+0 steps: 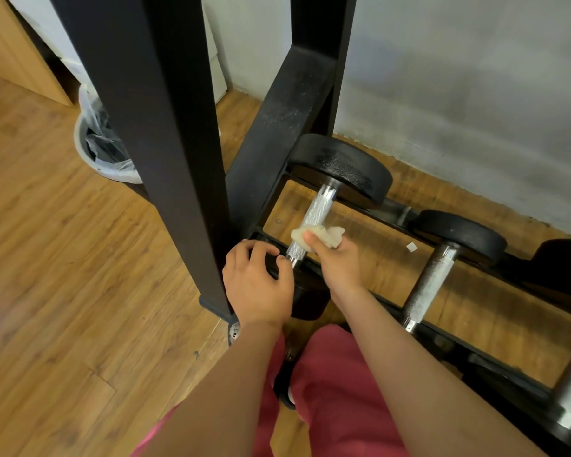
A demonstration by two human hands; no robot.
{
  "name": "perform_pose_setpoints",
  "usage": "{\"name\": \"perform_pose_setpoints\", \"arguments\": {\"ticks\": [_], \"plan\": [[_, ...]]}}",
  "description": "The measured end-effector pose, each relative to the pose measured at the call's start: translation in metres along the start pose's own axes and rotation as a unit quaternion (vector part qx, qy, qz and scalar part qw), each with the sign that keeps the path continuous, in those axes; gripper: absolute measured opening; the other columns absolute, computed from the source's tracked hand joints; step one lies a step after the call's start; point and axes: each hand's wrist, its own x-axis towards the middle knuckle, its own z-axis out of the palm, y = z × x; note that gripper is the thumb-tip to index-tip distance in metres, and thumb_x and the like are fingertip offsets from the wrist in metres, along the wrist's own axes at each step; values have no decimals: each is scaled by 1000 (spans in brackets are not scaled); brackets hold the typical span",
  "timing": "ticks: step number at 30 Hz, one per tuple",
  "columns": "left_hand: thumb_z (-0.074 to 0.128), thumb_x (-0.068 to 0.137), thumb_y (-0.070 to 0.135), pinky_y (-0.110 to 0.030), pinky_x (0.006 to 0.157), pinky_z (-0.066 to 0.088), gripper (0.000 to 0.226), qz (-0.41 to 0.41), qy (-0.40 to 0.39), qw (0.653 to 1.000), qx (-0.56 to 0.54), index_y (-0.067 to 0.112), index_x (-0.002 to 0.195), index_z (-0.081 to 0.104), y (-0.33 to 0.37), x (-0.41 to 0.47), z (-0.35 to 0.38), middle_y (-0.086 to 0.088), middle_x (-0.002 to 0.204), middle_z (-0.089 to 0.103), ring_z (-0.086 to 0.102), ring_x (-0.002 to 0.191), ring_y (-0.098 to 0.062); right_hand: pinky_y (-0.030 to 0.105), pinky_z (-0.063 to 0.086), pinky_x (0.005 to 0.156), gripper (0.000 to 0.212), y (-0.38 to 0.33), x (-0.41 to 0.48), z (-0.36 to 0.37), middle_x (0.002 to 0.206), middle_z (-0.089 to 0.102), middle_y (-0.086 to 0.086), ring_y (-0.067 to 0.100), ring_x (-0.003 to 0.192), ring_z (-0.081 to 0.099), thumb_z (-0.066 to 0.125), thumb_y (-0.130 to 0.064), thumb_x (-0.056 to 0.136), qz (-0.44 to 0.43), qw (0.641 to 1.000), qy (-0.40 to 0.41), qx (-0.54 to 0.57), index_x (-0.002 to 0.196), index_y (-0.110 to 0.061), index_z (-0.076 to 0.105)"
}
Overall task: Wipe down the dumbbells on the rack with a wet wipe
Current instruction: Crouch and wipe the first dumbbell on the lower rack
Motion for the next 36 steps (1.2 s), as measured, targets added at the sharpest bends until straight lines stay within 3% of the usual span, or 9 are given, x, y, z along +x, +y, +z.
{"name": "perform_pose_setpoints", "arguments": {"ticks": [8, 12, 16, 18, 23, 26, 31, 36], "plan": [[39, 83, 41, -23, 95, 24, 37, 1, 4, 1000, 3, 20, 89, 68, 0, 0, 1, 0, 105, 64, 48, 118, -17, 5, 44, 60, 23, 7, 0, -7, 90, 67, -7, 3, 82, 63, 70, -23, 89, -7, 1000, 4, -15, 109, -11, 67], [40, 83, 41, -31, 96, 33, 36, 3, 11, 1000, 0, 19, 87, 69, 0, 0, 1, 0, 103, 65, 50, 116, -19, 15, 48, 72, 14, 10, -2, -5, 95, 67, -7, 8, 91, 64, 70, -19, 87, -3, 998, -46, -34, 100, -22, 64], [39, 83, 41, -27, 94, 29, 37, 2, 10, 1000, 2, 20, 87, 69, 0, 0, 0, 1, 104, 64, 50, 116, -18, 18, 49, 70, 11, 12, -4, -9, 86, 69, -8, 8, 85, 65, 71, -21, 88, -23, 999, -19, -41, 84, -29, 64], [39, 83, 42, -28, 94, 29, 37, 2, 9, 1000, 5, 20, 87, 69, 0, 0, 0, 1, 105, 64, 50, 115, -18, 19, 52, 72, 9, 14, -5, -10, 89, 70, -4, 10, 87, 67, 71, -19, 87, -17, 999, -29, -33, 88, -26, 66], [38, 83, 43, -31, 96, 32, 39, -1, 2, 1000, 11, 20, 87, 69, 0, 0, 0, 0, 107, 64, 50, 115, -19, 39, 56, 88, 18, 16, -6, -6, 98, 73, 1, 16, 94, 68, 75, -24, 83, -3, 995, -64, -81, 99, -16, 71], [39, 83, 42, -32, 95, 34, 38, 3, 3, 1000, 8, 19, 86, 69, 0, 1, 1, 0, 106, 64, 51, 114, -20, 36, 56, 86, 8, 15, -7, -11, 93, 74, -1, 15, 91, 70, 73, -17, 85, -2, 996, -58, -66, 90, -22, 71], [40, 83, 41, -35, 96, 35, 36, 5, 4, 1000, -1, 19, 84, 68, 1, 0, -1, 1, 104, 63, 51, 113, -20, 40, 56, 88, 22, 15, -5, -13, 102, 71, 5, 20, 97, 67, 76, -21, 82, 17, 986, -97, -133, 100, -10, 68], [39, 83, 41, -30, 97, 32, 37, 6, 1, 1000, -10, 18, 85, 68, 0, -1, -1, 1, 105, 63, 49, 115, -20, 40, 56, 85, 16, 17, -2, -17, 93, 71, 4, 18, 92, 67, 78, -20, 81, 7, 982, -96, -164, 86, -8, 68]]}}
